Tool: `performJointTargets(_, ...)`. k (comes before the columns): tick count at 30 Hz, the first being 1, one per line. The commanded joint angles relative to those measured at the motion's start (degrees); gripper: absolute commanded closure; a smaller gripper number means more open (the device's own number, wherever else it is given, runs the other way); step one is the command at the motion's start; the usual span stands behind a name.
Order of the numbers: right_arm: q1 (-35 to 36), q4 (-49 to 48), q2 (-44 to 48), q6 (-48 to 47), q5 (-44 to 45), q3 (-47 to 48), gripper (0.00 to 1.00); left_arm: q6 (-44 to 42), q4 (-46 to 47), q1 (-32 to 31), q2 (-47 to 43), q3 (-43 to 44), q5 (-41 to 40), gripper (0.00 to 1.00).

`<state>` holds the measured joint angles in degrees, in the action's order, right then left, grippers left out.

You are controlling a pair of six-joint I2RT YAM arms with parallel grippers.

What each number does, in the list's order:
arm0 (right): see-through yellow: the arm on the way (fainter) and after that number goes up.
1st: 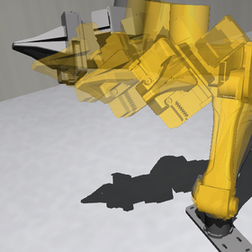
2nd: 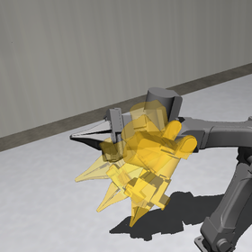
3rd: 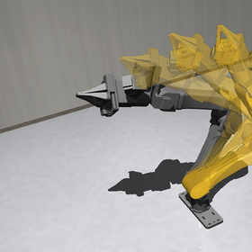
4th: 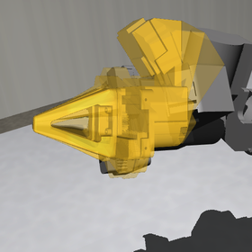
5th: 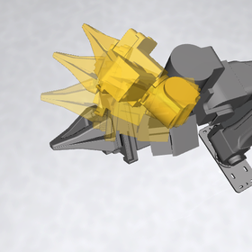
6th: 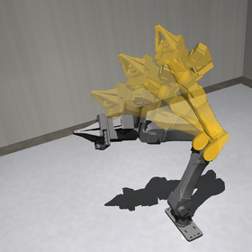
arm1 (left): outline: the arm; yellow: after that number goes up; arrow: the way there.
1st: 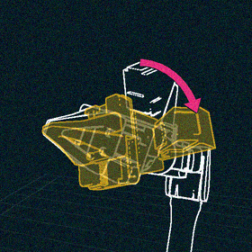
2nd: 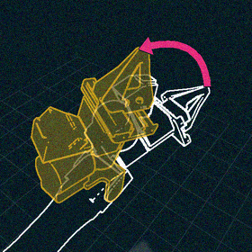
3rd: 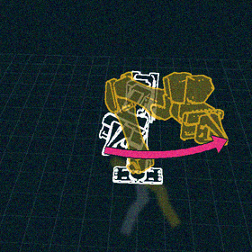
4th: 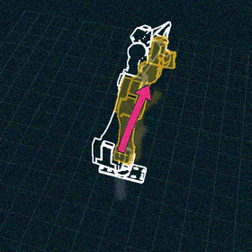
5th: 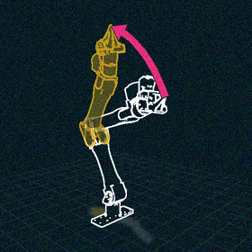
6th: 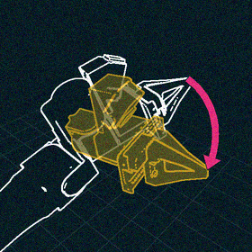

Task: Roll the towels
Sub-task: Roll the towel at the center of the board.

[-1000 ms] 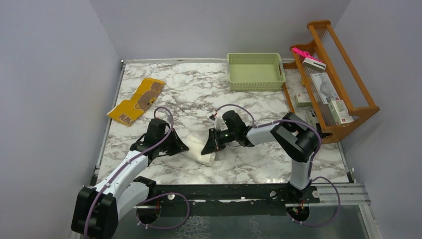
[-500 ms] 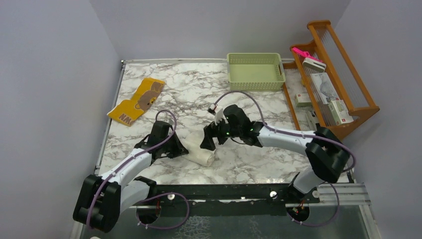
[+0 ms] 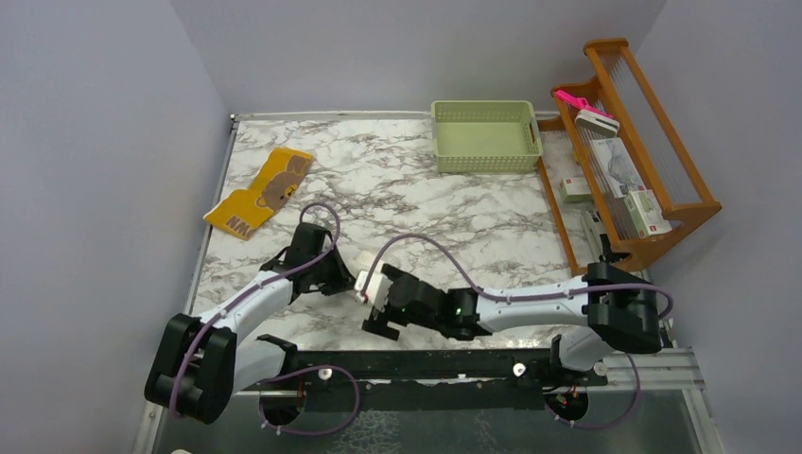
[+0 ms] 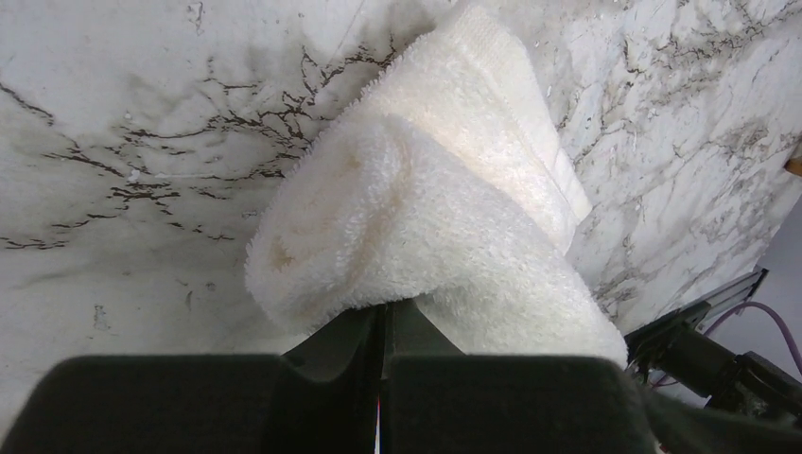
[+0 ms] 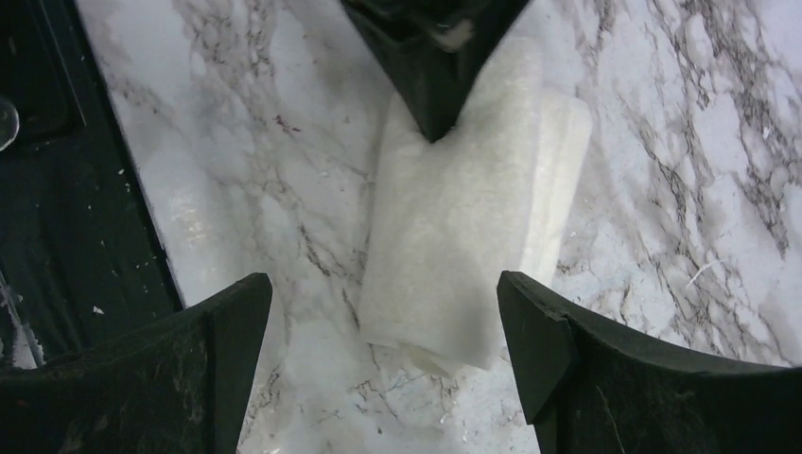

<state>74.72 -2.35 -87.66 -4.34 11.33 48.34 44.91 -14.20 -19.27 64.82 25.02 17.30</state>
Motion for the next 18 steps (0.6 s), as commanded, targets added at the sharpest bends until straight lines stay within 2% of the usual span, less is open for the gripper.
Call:
performJointTargets(1,5.21,-5.86,-4.67,-7.58,14.13,0.49,0.10,-2.18,-0.66,-0.07,2.03,0.72,-3.00,1.00)
performJointTargets(12,5.45,-3.67,-16.29,-6.74,17.92,3.81,0.18,-2.87,-1.08,-0.07,3.16,1.00,-2.32,1.00)
performJointTargets(15,5.04,-1.02,-19.03,-4.07,17.38,5.62,0.27,-3.25,-2.06,-0.03,3.08,1.59,-2.22,1.00)
performJointTargets(18,2.97,2.06,-20.21,0.51,13.45,7.17,0.45,-4.12,-4.67,0.16,1.90,3.77,-2.94,1.00)
